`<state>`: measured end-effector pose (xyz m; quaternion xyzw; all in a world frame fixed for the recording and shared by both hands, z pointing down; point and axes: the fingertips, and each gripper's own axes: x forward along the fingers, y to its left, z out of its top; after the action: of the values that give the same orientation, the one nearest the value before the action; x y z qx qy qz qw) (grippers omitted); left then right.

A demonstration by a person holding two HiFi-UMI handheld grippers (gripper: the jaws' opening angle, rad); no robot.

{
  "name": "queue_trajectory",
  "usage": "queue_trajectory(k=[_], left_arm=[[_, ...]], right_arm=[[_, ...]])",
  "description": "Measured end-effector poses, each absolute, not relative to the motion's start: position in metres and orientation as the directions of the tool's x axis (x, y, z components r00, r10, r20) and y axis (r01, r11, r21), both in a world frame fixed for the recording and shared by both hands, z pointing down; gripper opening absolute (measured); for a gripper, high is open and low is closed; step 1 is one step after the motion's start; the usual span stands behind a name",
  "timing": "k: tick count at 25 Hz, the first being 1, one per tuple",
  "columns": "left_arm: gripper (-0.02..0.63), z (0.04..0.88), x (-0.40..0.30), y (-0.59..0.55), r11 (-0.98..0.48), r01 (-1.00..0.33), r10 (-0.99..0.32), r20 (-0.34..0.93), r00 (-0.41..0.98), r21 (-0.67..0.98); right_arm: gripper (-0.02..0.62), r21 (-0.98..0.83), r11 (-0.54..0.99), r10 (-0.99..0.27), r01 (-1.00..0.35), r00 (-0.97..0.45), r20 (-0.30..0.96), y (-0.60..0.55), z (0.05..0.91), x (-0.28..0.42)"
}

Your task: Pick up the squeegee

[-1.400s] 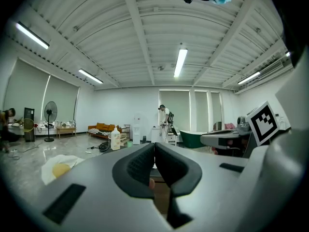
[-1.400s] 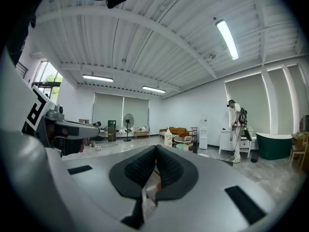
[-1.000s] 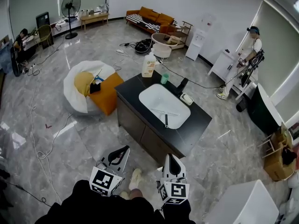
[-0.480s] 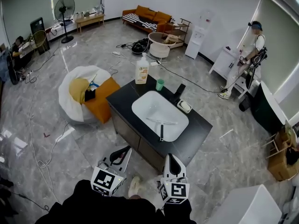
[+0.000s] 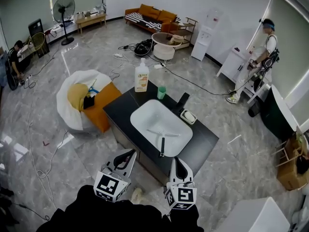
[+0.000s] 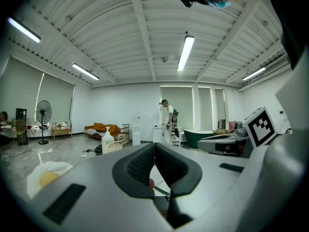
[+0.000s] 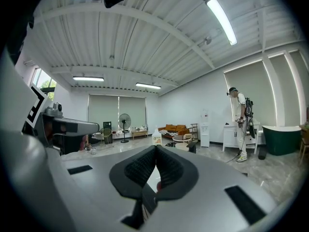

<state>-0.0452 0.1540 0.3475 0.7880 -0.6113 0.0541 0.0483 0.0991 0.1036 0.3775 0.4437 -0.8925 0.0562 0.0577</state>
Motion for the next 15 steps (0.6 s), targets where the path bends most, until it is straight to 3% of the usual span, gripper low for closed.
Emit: queue_trajectory(k=[15], left_arm=[[0.025,0.348,-0.038,0.084,-0.259,-0.966,-0.957,0.135,0.256,0.001]], right_arm=[[0.015,-0.056,0.595,-0.789,-0.802,-0.596,0.151,0.036,0.382,0.104]])
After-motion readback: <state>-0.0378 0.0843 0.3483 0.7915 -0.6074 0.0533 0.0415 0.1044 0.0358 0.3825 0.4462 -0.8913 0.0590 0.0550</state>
